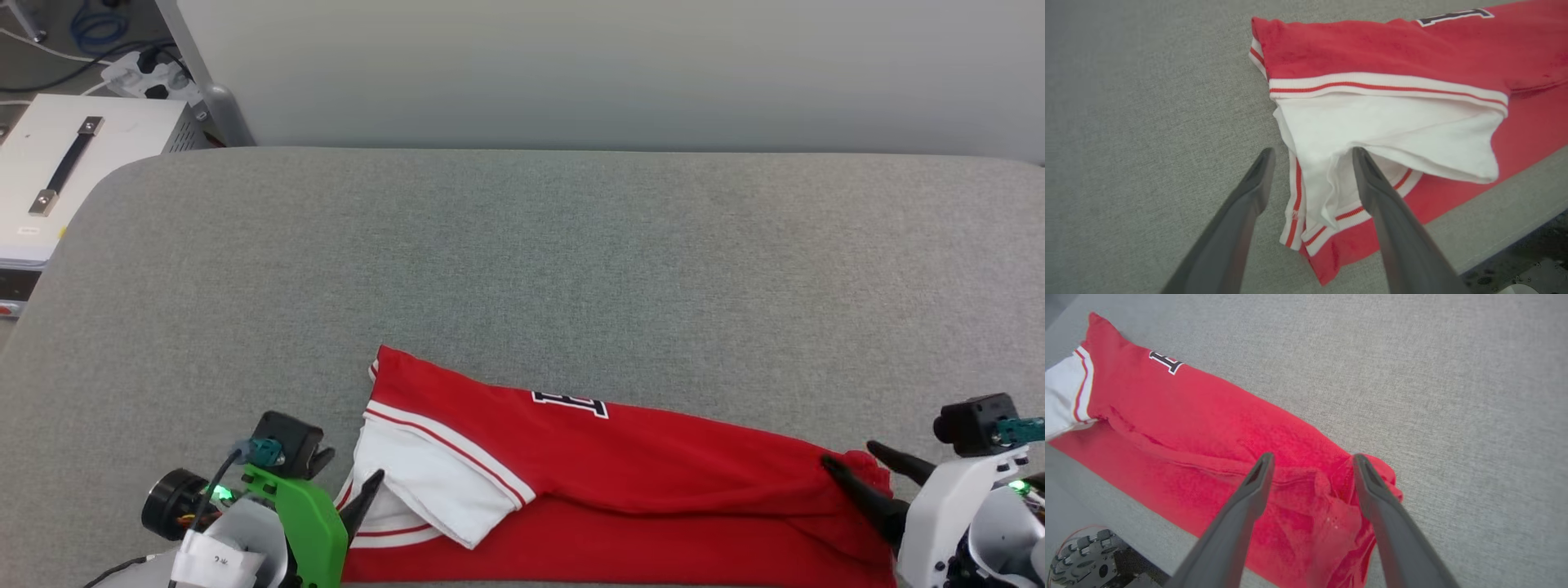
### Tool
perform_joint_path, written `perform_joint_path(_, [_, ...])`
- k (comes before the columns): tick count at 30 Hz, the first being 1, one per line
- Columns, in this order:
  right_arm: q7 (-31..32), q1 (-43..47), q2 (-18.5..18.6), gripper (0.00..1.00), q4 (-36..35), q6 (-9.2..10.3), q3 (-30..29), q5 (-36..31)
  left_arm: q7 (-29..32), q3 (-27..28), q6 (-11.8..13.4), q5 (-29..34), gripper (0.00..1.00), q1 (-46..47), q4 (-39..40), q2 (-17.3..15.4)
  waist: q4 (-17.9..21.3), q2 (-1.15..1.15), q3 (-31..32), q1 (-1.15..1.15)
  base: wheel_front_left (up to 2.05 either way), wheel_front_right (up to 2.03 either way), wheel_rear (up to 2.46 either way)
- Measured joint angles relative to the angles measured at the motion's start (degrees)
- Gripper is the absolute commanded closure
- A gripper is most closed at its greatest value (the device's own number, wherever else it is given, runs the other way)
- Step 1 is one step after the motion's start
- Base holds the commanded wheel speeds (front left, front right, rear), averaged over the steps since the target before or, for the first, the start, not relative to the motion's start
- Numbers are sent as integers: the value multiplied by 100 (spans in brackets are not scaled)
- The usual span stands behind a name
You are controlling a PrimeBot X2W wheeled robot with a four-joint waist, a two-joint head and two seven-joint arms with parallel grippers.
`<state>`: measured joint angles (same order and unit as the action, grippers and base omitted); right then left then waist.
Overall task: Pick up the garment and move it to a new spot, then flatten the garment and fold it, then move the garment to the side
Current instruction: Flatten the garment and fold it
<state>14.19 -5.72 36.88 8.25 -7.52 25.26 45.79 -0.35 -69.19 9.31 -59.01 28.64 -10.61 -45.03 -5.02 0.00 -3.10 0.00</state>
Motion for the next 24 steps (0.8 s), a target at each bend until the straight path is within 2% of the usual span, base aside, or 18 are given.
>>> perform_joint_path(4, [29, 213, 46, 0, -538, 0, -526, -41, -561, 242, 436, 60, 0, -129, 140, -8, -6, 0, 81, 0, 0, 0, 0])
perform_joint_path(9, [425, 428, 133, 0, -1013, 0, -1232, -143, -1167, 565, 1021, 219, 0, -269, 313, -11, -18, 0, 126, 0, 0, 0, 0])
perform_joint_path(14, [1076, 616, 163, 0, -1027, 0, -1740, -43, -1407, 1020, 1516, 478, 0, -466, 480, 31, -45, 0, 106, 0, 0, 0, 0])
perform_joint_path(17, [1596, 720, 174, 0, -902, 0, -1848, 132, -1426, 1466, 1771, 890, 0, -633, 645, 147, -72, 0, 60, 0, 0, 0, 0])
perform_joint_path(20, [1948, 797, 142, 0, -795, 0, -1880, 308, -1432, 2027, 1926, 1386, 0, -856, 831, 357, -112, 0, -4, 0, 0, 0, 0])
perform_joint_path(24, [2174, 784, -62, 0, -625, 0, -1908, 510, -1432, 2691, 1952, 2023, 0, -1300, 960, 688, -175, 0, -108, 0, 0, 0, 0])
